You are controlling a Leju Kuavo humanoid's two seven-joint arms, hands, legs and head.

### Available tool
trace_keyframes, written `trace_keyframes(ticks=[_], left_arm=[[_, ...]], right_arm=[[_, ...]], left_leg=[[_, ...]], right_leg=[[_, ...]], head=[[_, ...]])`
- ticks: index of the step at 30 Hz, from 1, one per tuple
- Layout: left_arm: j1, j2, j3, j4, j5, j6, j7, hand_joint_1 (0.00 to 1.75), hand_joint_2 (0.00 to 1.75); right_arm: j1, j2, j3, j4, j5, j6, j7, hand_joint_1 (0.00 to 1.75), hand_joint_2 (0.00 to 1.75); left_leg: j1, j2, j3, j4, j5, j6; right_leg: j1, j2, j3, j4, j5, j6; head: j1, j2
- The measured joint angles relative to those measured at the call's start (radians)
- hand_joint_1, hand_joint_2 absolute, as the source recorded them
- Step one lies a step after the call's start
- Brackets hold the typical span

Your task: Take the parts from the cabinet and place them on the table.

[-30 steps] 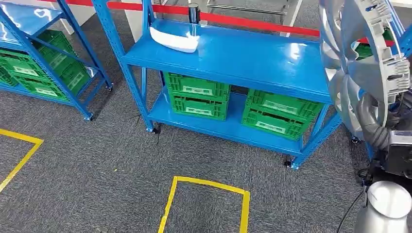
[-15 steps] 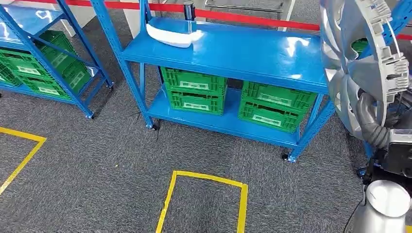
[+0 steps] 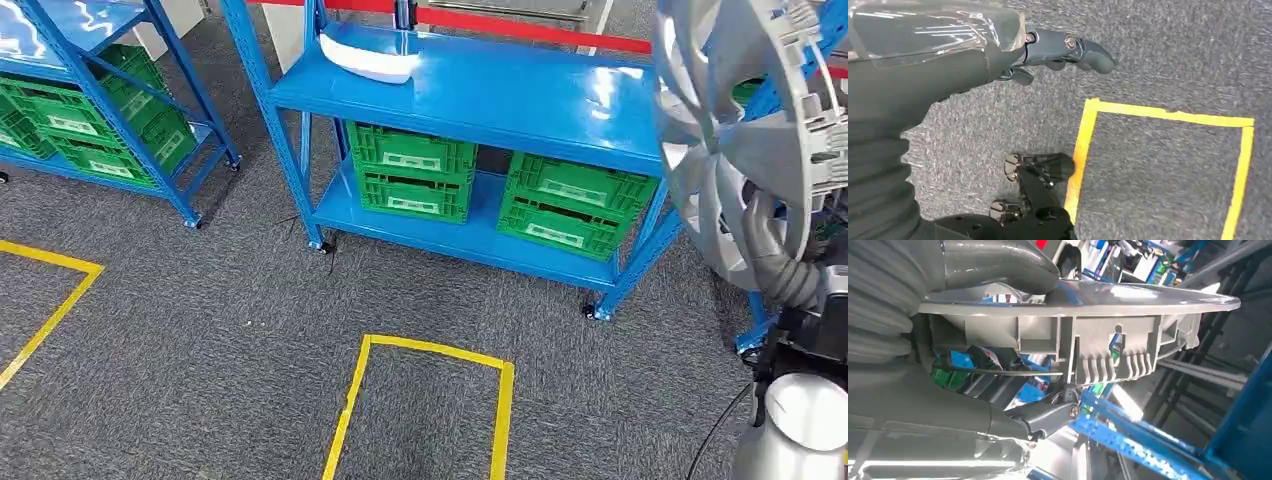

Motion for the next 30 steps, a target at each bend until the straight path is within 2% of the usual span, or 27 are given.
trace_keyframes(ticks=[1,2,4,5,6,7,9,10,11,12,13,14,15,16,17,18,19,20,21,22,23,24,25,26,27,28,30], left_arm=[[0.001,0.0,0.0,-0.006,-0.003,0.0,0.003,0.0,1.75],[0.002,-0.002,0.0,-0.009,-0.008,-0.002,0.004,0.0,1.75],[0.006,-0.003,0.0,-0.018,-0.008,-0.006,0.005,0.0,1.75],[0.008,-0.003,0.0,-0.023,-0.009,-0.008,0.006,0.0,1.75],[0.01,-0.003,0.0,-0.031,-0.01,-0.01,0.008,0.0,1.75],[0.011,-0.006,-0.001,-0.035,-0.011,-0.013,0.008,0.0,1.75],[0.01,-0.007,-0.002,-0.043,-0.015,-0.018,0.01,0.0,1.75],[0.01,-0.008,-0.003,-0.044,-0.016,-0.019,0.011,0.0,1.75],[0.009,-0.009,-0.003,-0.045,-0.015,-0.019,0.013,0.0,1.75],[0.009,-0.01,-0.003,-0.045,-0.014,-0.019,0.014,0.0,1.75],[0.008,-0.011,-0.003,-0.046,-0.011,-0.019,0.014,0.0,1.75],[0.007,-0.013,-0.003,-0.047,-0.009,-0.019,0.014,0.0,1.75],[0.006,-0.013,-0.004,-0.048,-0.009,-0.019,0.014,0.0,1.75],[0.005,-0.01,-0.003,-0.055,-0.008,-0.019,0.015,0.0,1.75],[0.007,-0.016,-0.004,-0.055,-0.008,-0.019,0.014,0.0,1.75],[0.006,-0.015,-0.004,-0.056,-0.007,-0.019,0.015,0.0,1.75],[0.009,-0.015,-0.004,-0.057,-0.007,-0.019,0.015,0.0,1.75],[0.01,-0.015,-0.004,-0.059,-0.007,-0.019,0.015,0.0,1.75],[0.01,-0.016,-0.003,-0.061,-0.007,-0.019,0.015,0.0,1.75],[0.009,-0.018,-0.003,-0.061,-0.007,-0.021,0.015,0.0,1.75],[0.009,-0.019,-0.003,-0.063,-0.006,-0.021,0.015,0.0,1.75],[0.009,-0.021,-0.003,-0.063,-0.007,-0.024,0.016,0.0,1.75],[0.009,-0.022,-0.003,-0.064,-0.007,-0.026,0.016,0.0,1.75],[0.009,-0.024,-0.003,-0.064,-0.007,-0.027,0.015,0.0,1.75],[0.009,-0.024,-0.003,-0.065,-0.006,-0.028,0.016,0.0,1.75],[0.009,-0.025,-0.003,-0.065,-0.006,-0.029,0.016,0.0,1.75],[0.009,-0.027,-0.003,-0.065,-0.006,-0.03,0.016,0.0,1.75]], right_arm=[[0.003,0.001,-0.002,0.0,0.0,0.003,-0.002,1.71,1.75],[0.002,-0.001,-0.006,-0.003,-0.001,0.01,-0.003,1.71,1.75],[0.006,0.0,-0.011,-0.003,-0.001,0.012,-0.003,1.71,1.75],[0.005,0.001,-0.012,-0.003,-0.001,0.013,-0.003,1.71,1.75],[0.003,0.002,-0.013,-0.003,-0.001,0.015,-0.003,1.71,1.75],[0.003,0.003,-0.014,-0.004,0.0,0.019,-0.003,1.71,1.75],[0.003,0.004,-0.016,-0.005,0.001,0.024,-0.003,1.71,1.75],[0.003,0.005,-0.017,-0.005,0.0,0.027,-0.003,1.71,1.75],[0.003,0.005,-0.017,-0.005,-0.001,0.028,-0.004,1.71,1.75],[0.003,0.006,-0.017,-0.005,-0.003,0.029,-0.005,1.71,1.75],[0.003,0.006,-0.017,-0.004,-0.003,0.029,-0.005,1.71,1.75],[0.002,0.006,-0.017,-0.005,-0.003,0.029,-0.005,1.71,1.75],[-0.001,0.006,-0.017,-0.005,-0.003,0.029,-0.005,1.71,1.75],[-0.002,0.007,-0.017,-0.005,-0.003,0.029,-0.005,1.71,1.75],[-0.01,0.008,-0.018,-0.004,-0.003,0.028,-0.005,1.71,1.75],[-0.012,0.011,-0.018,-0.003,-0.003,0.027,-0.005,1.71,1.75],[-0.012,0.013,-0.017,-0.003,-0.003,0.027,-0.005,1.71,1.75],[-0.012,0.013,-0.017,-0.004,-0.003,0.027,-0.005,1.71,1.75],[-0.011,0.013,-0.017,-0.004,-0.003,0.027,-0.005,1.71,1.75],[-0.013,0.013,-0.018,-0.004,-0.003,0.027,-0.005,1.71,1.75],[-0.017,0.013,-0.017,-0.003,-0.003,0.027,-0.005,1.71,1.75],[-0.019,0.013,-0.017,-0.003,-0.003,0.027,-0.005,1.71,1.75],[-0.018,0.013,-0.017,-0.002,-0.003,0.026,-0.005,1.71,1.75],[-0.016,0.013,-0.017,0.0,-0.003,0.026,-0.005,1.71,1.75],[-0.016,0.013,-0.017,0.004,-0.003,0.026,-0.005,1.71,1.75],[-0.016,0.013,-0.017,0.007,-0.003,0.026,-0.005,1.71,1.75],[-0.02,0.013,-0.016,0.008,-0.003,0.026,-0.005,1.71,1.75]], left_leg=[[-0.008,-0.001,-0.01,0.006,0.002,-0.007],[-0.007,-0.001,-0.014,0.015,0.002,-0.011],[-0.004,-0.001,-0.017,0.014,0.013,-0.021],[-0.003,-0.001,-0.02,0.015,0.017,-0.024],[0.0,-0.003,-0.029,0.025,0.001,-0.03],[0.003,-0.005,-0.042,0.066,-0.046,-0.039],[0.012,-0.005,-0.098,0.229,-0.148,-0.054],[0.015,-0.005,-0.121,0.303,-0.183,-0.057],[0.016,-0.005,-0.122,0.335,-0.193,-0.057],[0.016,-0.005,-0.1,0.317,-0.185,-0.055],[0.015,-0.006,-0.056,0.256,-0.163,-0.05],[0.013,-0.006,0.01,0.157,-0.133,-0.041],[0.008,-0.009,0.087,0.048,-0.108,-0.023],[0.002,-0.008,0.107,0.01,-0.125,-0.013],[-0.003,-0.007,0.102,0.01,-0.109,-0.007],[-0.009,-0.007,0.102,0.005,-0.107,-0.005],[-0.011,-0.007,0.101,0.004,-0.103,0.0],[-0.013,-0.006,0.1,-0.008,-0.09,0.011],[0.003,-0.004,0.109,-0.04,-0.062,0.012],[-0.002,-0.002,0.105,-0.051,-0.05,0.013],[-0.002,0.0,0.094,-0.051,-0.041,0.017],[-0.002,0.001,0.083,-0.049,-0.035,0.014],[-0.004,0.001,0.072,-0.048,-0.028,0.013],[-0.004,0.001,0.061,-0.047,-0.02,0.012],[-0.004,0.001,0.05,-0.044,-0.013,0.01],[-0.002,0.0,0.039,-0.04,-0.007,0.007],[0.002,-0.001,0.016,-0.015,-0.004,0.0]], right_leg=[[0.011,0.001,-0.012,0.018,0.008,-0.005],[0.009,0.004,-0.016,0.024,0.014,-0.017],[0.014,0.005,-0.023,0.026,0.021,-0.028],[0.007,0.004,-0.028,0.024,0.028,-0.037],[0.003,0.004,-0.03,0.023,0.035,-0.042],[0.002,0.003,-0.036,0.023,0.043,-0.05],[0.004,0.003,-0.054,0.024,0.056,-0.052],[0.005,0.003,-0.064,0.025,0.063,-0.053],[0.006,0.003,-0.072,0.025,0.069,-0.051],[0.007,0.004,-0.079,0.025,0.075,-0.049],[0.009,0.004,-0.085,0.025,0.08,-0.048],[0.012,0.005,-0.09,0.025,0.085,-0.047],[0.013,0.005,-0.092,0.024,0.091,-0.045],[0.008,0.003,-0.093,0.022,0.097,-0.042],[0.007,0.002,-0.092,0.018,0.102,-0.034],[0.002,0.001,-0.095,0.018,0.107,-0.027],[-0.001,0.001,-0.095,0.014,0.112,-0.02],[0.003,0.002,-0.093,0.003,0.123,-0.011],[0.005,0.0,-0.1,0.011,0.12,-0.013],[0.008,0.001,-0.117,0.035,0.091,-0.018],[0.008,0.002,-0.142,0.095,0.049,-0.026],[0.008,0.002,-0.172,0.179,0.005,-0.03],[0.008,0.002,-0.196,0.257,-0.031,-0.03],[0.008,0.002,-0.208,0.309,-0.052,-0.025],[0.007,0.001,-0.192,0.303,-0.051,-0.016],[0.004,0.001,-0.148,0.245,-0.036,-0.005],[-0.003,0.0,-0.019,0.048,0.012,0.018]], head=[[-0.001,0.0],[-0.001,0.0],[0.0,0.0],[-0.001,0.0],[0.0,0.0],[-0.005,0.0],[-0.005,0.0],[-0.005,0.0],[-0.006,0.0],[-0.006,0.0],[-0.006,0.0],[-0.006,0.0],[-0.006,0.0],[-0.005,0.0],[0.001,0.0],[-0.009,0.0],[-0.007,0.0],[-0.008,0.0],[-0.006,0.0],[-0.004,0.0],[-0.004,0.0],[-0.003,0.0],[-0.004,0.0],[-0.004,0.0],[-0.003,0.0],[-0.004,0.0],[-0.004,0.0]])
